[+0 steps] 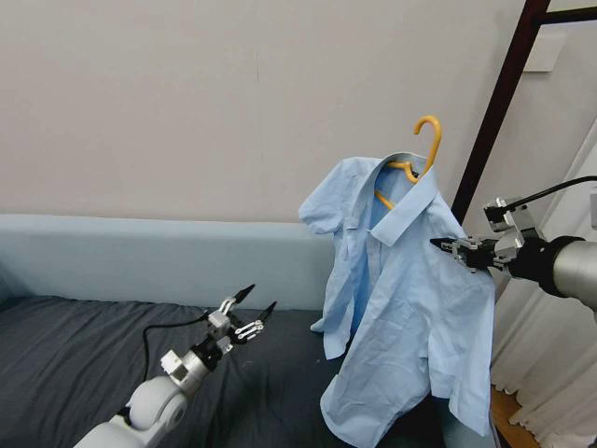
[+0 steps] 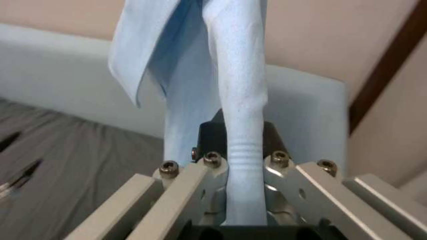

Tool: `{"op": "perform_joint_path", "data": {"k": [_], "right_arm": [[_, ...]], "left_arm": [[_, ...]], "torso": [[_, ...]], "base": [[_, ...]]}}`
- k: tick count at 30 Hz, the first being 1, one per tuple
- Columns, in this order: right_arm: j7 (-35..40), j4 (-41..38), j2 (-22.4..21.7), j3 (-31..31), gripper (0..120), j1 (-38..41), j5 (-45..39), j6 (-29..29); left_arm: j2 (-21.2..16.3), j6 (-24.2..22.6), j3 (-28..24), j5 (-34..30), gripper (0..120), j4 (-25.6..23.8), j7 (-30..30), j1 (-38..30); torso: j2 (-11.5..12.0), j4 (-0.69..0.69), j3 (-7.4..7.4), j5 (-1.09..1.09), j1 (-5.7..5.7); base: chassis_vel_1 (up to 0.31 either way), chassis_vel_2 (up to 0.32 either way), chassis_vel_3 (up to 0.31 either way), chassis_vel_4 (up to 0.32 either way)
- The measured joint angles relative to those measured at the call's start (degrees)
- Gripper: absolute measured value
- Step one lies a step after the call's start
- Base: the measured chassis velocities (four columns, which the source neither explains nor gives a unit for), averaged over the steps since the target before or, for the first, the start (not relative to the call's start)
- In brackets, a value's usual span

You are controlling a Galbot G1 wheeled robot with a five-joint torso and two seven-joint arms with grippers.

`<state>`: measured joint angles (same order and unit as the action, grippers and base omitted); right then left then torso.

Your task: Pick up the clothes from the sofa and hang them on the clothes hanger.

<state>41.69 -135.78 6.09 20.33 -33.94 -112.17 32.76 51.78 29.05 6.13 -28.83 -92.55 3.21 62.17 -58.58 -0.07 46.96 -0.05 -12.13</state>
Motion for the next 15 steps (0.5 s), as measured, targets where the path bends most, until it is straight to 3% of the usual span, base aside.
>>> {"op": "perform_joint_path", "data": {"k": [2, 8, 15], "right_arm": [[3.08, 0.14, -0.46, -0.29, 1, -0.03, 0.75, -1.24], [9.43, 1.23, -3.59, 1.42, 1, 0.03, 0.21, -4.01], [13.34, 8.19, -7.66, 2.96, 1, 0.12, 0.36, -5.94]], "left_arm": [[0.93, -0.22, 0.1, 0.93, 99, -0.68, -2.23, 1.55], [2.34, -1.7, -0.61, 2.04, 100, -1.19, -4.47, 0.99], [4.46, -3.87, -1.98, 2.26, 100, 0.02, -6.68, -3.19]], "torso": [[0.0, 0.0, 0.01, 0.01, 0.0], [0.0, -0.01, 0.0, 0.0, 0.0], [0.0, -0.01, 0.0, 0.01, -0.01]], "base": [[0.0, 0.0, 0.0, 0.0], [0.0, 0.0, 0.0, 0.0], [0.0, 0.0, 0.0, 0.0]]}}
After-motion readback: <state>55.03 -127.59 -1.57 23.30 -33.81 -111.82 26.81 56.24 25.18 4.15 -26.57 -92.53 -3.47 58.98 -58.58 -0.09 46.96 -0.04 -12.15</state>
